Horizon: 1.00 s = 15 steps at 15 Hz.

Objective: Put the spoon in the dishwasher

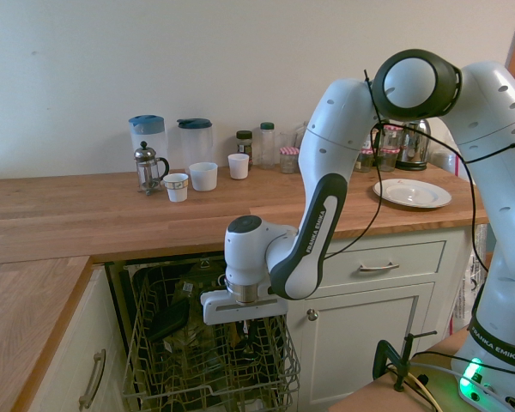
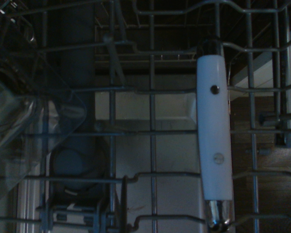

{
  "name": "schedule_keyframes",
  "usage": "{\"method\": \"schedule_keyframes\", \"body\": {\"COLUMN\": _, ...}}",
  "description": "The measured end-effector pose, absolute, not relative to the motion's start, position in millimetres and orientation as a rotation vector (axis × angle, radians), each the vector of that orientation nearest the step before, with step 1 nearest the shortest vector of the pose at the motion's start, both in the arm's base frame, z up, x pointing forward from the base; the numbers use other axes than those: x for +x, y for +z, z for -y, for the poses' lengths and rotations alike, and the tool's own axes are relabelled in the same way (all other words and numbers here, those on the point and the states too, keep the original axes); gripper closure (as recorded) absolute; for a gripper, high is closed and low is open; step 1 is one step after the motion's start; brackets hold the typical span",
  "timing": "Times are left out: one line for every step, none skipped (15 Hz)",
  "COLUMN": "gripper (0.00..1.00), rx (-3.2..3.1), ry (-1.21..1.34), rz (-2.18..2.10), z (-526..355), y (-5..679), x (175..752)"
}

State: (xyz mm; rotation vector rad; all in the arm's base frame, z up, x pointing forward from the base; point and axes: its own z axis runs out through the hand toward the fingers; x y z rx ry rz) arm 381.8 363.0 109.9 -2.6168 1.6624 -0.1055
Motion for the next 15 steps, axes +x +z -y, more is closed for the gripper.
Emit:
{"method": "schedule_keyframes", "body": {"gripper": 0.00, "rx": -2.614, "ry": -0.116, "rz": -1.667, "z": -364, "y": 106, "x": 383}}
{"method": "schedule_keyframes", "body": {"gripper": 0.00, "rx": -2.612, "ry": -0.127, "rz": -1.672, "z": -366, "y": 103, "x": 382}}
{"method": "schedule_keyframes", "body": {"gripper": 0.00, "rx": -2.610, "ry": -0.130, "rz": -1.674, "z": -368, "y": 100, "x": 379}}
{"method": "schedule_keyframes", "body": {"gripper": 0.00, "rx": -2.610, "ry": -0.131, "rz": -1.676, "z": -370, "y": 98, "x": 377}}
{"method": "schedule_keyframes", "body": {"gripper": 0.00, "rx": -2.608, "ry": -0.131, "rz": -1.676, "z": -372, "y": 98, "x": 376}}
{"method": "schedule_keyframes", "body": {"gripper": 0.00, "rx": -2.606, "ry": -0.131, "rz": -1.674, "z": -373, "y": 98, "x": 375}}
{"method": "schedule_keyframes", "body": {"gripper": 0.00, "rx": -2.607, "ry": -0.134, "rz": -1.672, "z": -374, "y": 98, "x": 375}}
{"method": "schedule_keyframes", "body": {"gripper": 0.00, "rx": -2.607, "ry": -0.137, "rz": -1.673, "z": -374, "y": 97, "x": 376}}
{"method": "schedule_keyframes", "body": {"gripper": 0.00, "rx": -2.607, "ry": -0.141, "rz": -1.674, "z": -374, "y": 97, "x": 377}}
{"method": "schedule_keyframes", "body": {"gripper": 0.00, "rx": -2.606, "ry": -0.141, "rz": -1.675, "z": -374, "y": 97, "x": 377}}
{"method": "schedule_keyframes", "body": {"gripper": 0.00, "rx": -2.603, "ry": -0.143, "rz": -1.676, "z": -375, "y": 97, "x": 376}}
{"method": "schedule_keyframes", "body": {"gripper": 0.00, "rx": -2.601, "ry": -0.150, "rz": -1.670, "z": -375, "y": 98, "x": 375}}
{"method": "schedule_keyframes", "body": {"gripper": 0.00, "rx": -2.599, "ry": -0.165, "rz": -1.663, "z": -374, "y": 100, "x": 373}}
{"method": "schedule_keyframes", "body": {"gripper": 0.00, "rx": -2.590, "ry": -0.184, "rz": -1.657, "z": -373, "y": 108, "x": 369}}
{"method": "schedule_keyframes", "body": {"gripper": 0.00, "rx": -2.579, "ry": -0.206, "rz": -1.655, "z": -372, "y": 121, "x": 365}}
